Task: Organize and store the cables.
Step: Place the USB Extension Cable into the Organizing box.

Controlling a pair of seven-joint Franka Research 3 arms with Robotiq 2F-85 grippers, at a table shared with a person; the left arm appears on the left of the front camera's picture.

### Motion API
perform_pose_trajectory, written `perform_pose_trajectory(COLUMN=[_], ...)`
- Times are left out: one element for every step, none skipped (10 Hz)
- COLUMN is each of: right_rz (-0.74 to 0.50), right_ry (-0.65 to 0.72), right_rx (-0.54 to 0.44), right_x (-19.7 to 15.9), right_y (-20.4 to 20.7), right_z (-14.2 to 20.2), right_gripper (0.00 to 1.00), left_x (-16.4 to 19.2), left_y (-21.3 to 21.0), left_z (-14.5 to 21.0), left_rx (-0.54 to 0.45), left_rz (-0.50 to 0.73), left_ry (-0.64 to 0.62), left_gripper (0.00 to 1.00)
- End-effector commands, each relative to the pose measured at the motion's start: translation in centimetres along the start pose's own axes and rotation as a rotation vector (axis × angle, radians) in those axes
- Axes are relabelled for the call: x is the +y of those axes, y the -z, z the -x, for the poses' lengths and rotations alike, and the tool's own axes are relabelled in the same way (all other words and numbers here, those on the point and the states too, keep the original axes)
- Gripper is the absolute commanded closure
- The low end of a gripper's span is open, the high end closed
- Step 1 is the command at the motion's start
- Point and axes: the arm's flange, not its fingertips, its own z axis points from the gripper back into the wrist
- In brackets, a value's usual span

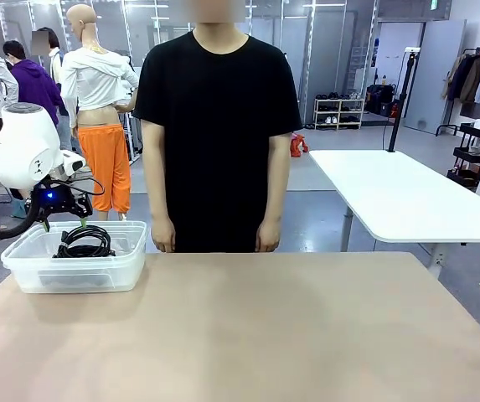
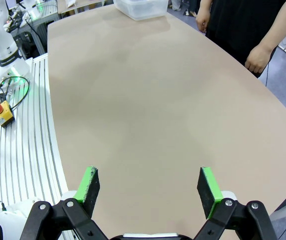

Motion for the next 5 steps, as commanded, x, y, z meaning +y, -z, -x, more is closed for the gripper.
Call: perform_pose_trajectory(right_rz=[0.003, 0.003, 0.003, 0.003, 0.003], right_ry=[0.004, 0.004, 0.004, 0.004, 0.004], right_rx=[-0.014, -0.014, -0.014, -0.014, -0.014], right_x=[-0.19, -0.19, -0.19, -0.19, -0.19], right_y=[0.0, 0.0, 0.0, 0.0, 0.0], right_z=[-0.17, -0.17, -0.17, -0.17, -0.17], right_gripper=[0.0, 0.0, 0.0, 0.0, 0.0], left_x=[0.15, 0.15, 0.15, 0.15, 0.15], left_y=[0.04, 0.04, 0.04, 0.04, 0.04], left_z=[-0.09, -0.09, -0.09, -0.09, -0.09], left_rx=[-0.004, -0.004, -0.004, -0.004, -0.004], left_rz=[0.001, 0.001, 0.001, 0.001, 0.001], left_ry=[0.013, 0.013, 0.013, 0.013, 0.013], left_gripper=[0.04, 0.04, 0.04, 0.04, 0.04])
